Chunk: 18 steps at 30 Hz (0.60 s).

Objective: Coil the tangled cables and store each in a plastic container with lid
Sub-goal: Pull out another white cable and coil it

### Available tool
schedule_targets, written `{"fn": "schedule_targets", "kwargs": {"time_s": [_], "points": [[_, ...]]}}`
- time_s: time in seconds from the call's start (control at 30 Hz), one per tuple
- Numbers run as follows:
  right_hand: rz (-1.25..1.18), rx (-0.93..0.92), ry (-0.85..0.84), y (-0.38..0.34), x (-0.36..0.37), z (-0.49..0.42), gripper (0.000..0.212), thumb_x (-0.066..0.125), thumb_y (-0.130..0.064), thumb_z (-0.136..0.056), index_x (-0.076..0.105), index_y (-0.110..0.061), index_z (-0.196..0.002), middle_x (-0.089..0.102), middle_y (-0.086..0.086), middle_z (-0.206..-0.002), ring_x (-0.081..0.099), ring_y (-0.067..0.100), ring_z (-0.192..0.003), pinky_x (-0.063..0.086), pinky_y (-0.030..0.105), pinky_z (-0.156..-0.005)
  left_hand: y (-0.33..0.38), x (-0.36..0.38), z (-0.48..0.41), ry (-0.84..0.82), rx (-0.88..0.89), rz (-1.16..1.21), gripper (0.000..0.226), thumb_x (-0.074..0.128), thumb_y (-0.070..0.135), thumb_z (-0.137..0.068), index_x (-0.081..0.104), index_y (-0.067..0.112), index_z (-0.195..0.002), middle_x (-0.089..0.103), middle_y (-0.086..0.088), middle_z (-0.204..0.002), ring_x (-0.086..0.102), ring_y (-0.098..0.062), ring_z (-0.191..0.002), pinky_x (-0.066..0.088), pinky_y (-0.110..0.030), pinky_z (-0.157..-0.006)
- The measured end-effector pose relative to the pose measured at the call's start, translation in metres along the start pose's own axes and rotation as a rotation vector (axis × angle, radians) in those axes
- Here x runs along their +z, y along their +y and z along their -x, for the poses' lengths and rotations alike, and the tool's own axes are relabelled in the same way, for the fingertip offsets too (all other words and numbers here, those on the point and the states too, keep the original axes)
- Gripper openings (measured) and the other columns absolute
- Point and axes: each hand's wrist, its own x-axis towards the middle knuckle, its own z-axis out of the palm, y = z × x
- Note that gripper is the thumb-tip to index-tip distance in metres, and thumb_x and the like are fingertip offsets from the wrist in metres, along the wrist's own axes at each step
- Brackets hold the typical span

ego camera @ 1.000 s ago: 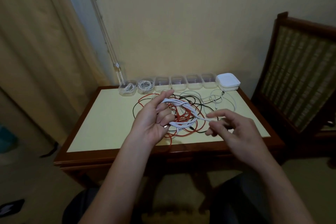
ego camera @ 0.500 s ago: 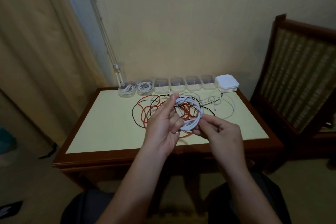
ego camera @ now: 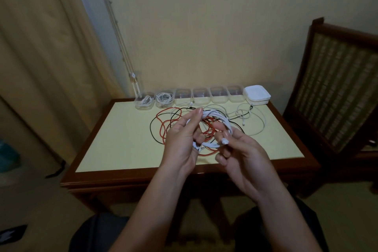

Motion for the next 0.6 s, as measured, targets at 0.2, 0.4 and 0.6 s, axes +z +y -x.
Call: {"fn": "schedule_targets", "kwargs": {"time_s": [0.2, 0.4, 0.6], "points": [[0.428, -0.122, 0.215, 0.003, 0.005, 0.002, 0.009, 0.073, -0.015, -0.091, 0.069, -0.013, -0.099, 0.072, -0.004, -0.082, 0.062, 0.004, -0.065, 0.043, 0.021, -0.057, -0.001, 0.009, 0.008, -0.023, 0.101, -0.177, 0.017, 0.07, 0.014, -0.091, 0.07, 0.007, -0.106, 0.064, 0.006, -0.068, 0.029, -0.007, -0.042, 0.027, -0.016, -0.041], [0.923, -0.29, 0.251, 0.009, -0.007, -0.002, 0.008, 0.07, -0.01, -0.093, 0.071, -0.015, -0.099, 0.075, -0.003, -0.075, 0.07, 0.003, -0.067, 0.055, 0.021, -0.064, 0.0, 0.004, 0.009, -0.027, 0.147, -0.266, 0.017, 0.075, 0.021, -0.085, 0.075, 0.012, -0.1, 0.06, 0.001, -0.07, 0.027, -0.009, -0.045, 0.026, -0.018, -0.042], [0.68, -0.063, -0.05, -0.013, -0.012, 0.004, 0.025, 0.068, 0.0, -0.091, 0.067, -0.004, -0.117, 0.077, 0.017, -0.09, 0.076, 0.022, -0.078, 0.06, 0.024, -0.075, 0.001, -0.008, 0.007, -0.024, 0.0, -0.087, 0.021, 0.065, 0.014, -0.093, 0.067, 0.001, -0.109, 0.049, 0.0, -0.062, 0.029, -0.003, -0.04, 0.029, -0.015, -0.037]]}}
